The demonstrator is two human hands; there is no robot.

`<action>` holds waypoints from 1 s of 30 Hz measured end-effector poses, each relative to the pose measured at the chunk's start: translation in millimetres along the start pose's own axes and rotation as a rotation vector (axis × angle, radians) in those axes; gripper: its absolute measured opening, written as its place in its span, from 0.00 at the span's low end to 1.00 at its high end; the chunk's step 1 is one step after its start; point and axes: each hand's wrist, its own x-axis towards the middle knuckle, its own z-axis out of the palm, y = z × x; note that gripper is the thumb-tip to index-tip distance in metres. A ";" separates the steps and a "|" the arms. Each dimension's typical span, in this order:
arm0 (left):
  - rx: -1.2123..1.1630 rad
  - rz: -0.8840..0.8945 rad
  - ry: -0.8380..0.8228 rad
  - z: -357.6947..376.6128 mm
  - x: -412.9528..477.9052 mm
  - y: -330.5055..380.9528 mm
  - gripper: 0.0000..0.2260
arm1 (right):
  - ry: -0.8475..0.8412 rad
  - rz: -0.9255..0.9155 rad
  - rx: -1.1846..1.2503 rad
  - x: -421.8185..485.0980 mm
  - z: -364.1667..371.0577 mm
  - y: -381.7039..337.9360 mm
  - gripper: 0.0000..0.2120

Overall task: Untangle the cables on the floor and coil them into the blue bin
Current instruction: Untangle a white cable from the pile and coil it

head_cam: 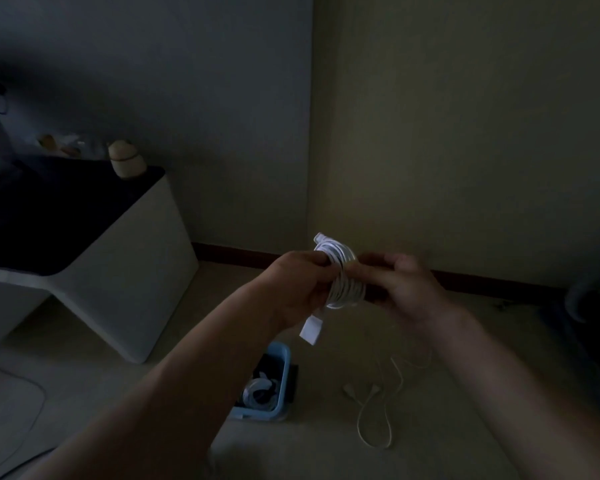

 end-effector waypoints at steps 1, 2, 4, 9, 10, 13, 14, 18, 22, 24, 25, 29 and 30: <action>0.028 0.009 0.014 -0.8 2.3 -2.4 0.10 | -0.009 -0.003 0.005 -0.4 -0.9 0.8 0.15; 0.052 0.017 0.024 -1.2 3.1 -4.4 0.08 | -0.011 0.000 0.008 -1.4 -0.8 1.6 0.15; 0.098 0.041 0.050 0.7 3.4 -7.6 0.06 | 0.011 -0.006 -0.038 -1.8 0.4 4.0 0.19; -0.012 0.005 0.068 8.7 3.3 -10.9 0.11 | 0.094 -0.018 -0.150 -0.6 2.8 12.9 0.18; -0.070 -0.018 0.044 9.0 2.6 -10.3 0.13 | 0.097 -0.009 -0.148 -0.9 2.3 12.8 0.17; -0.070 -0.020 0.063 8.3 2.5 -11.9 0.14 | 0.096 0.015 -0.134 -0.6 0.0 10.7 0.24; -0.031 -0.002 0.083 9.8 1.4 -12.3 0.13 | 0.097 0.024 -0.130 -1.2 -0.5 9.8 0.26; 0.127 0.097 0.138 13.8 -0.9 -16.3 0.10 | 0.084 0.049 -0.100 -2.2 -1.9 7.5 0.33; 0.197 0.122 0.177 12.6 -0.3 -18.0 0.07 | 0.070 0.081 -0.060 -4.9 0.1 6.6 0.28; 0.218 0.114 0.205 11.4 -0.1 -19.6 0.07 | 0.064 0.072 -0.070 -6.7 3.1 6.6 0.26; 0.222 0.113 0.213 11.6 -0.7 -19.8 0.07 | 0.064 0.061 -0.078 -7.1 4.2 6.8 0.27; 0.246 0.123 0.248 12.4 -3.9 -20.8 0.07 | 0.057 0.045 -0.126 -8.1 5.9 9.2 0.32; 0.258 0.127 0.258 12.8 -4.7 -21.1 0.08 | 0.059 0.042 -0.131 -8.4 6.2 9.8 0.33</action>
